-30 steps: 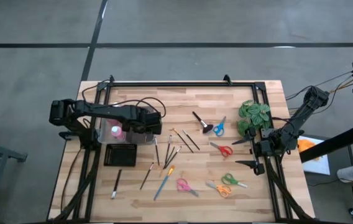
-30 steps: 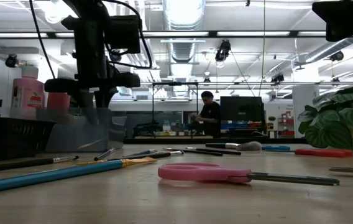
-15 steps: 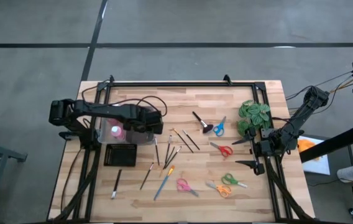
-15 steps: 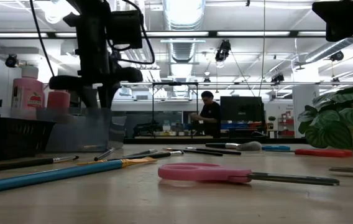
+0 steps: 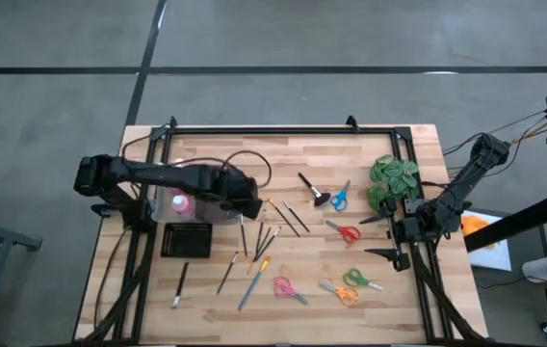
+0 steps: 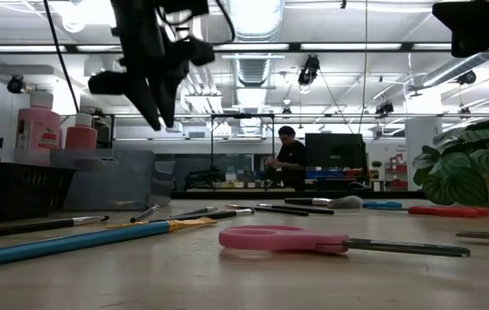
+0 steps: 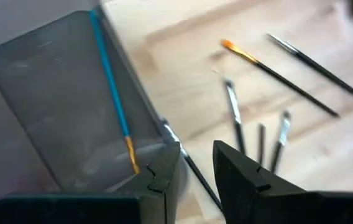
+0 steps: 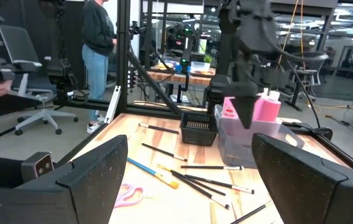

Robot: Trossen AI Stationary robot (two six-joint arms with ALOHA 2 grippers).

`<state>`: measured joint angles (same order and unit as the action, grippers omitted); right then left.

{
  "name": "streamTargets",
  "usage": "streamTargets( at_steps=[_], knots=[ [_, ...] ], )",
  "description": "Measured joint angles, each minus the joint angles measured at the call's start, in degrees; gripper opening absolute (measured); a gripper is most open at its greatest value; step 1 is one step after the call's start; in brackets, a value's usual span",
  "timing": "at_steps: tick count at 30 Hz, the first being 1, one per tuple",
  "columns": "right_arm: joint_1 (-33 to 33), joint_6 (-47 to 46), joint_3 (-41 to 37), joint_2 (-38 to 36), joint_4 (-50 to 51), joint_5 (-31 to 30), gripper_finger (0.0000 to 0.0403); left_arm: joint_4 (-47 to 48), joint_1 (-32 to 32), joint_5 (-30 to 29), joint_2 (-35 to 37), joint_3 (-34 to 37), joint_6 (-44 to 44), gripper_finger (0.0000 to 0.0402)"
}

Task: Pick & Place Paint Supplies
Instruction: Put the black brush into the black bin

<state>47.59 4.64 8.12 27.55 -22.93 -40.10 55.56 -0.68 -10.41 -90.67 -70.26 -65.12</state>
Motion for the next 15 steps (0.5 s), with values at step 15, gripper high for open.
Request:
streamTargets(
  at_steps=[15],
  knots=[
    [0.0,0.0,0.0,0.0,0.0,0.0,0.0341,-0.8,21.0,-3.2,0.0,-1.0,-8.9,0.0169]
  ],
)
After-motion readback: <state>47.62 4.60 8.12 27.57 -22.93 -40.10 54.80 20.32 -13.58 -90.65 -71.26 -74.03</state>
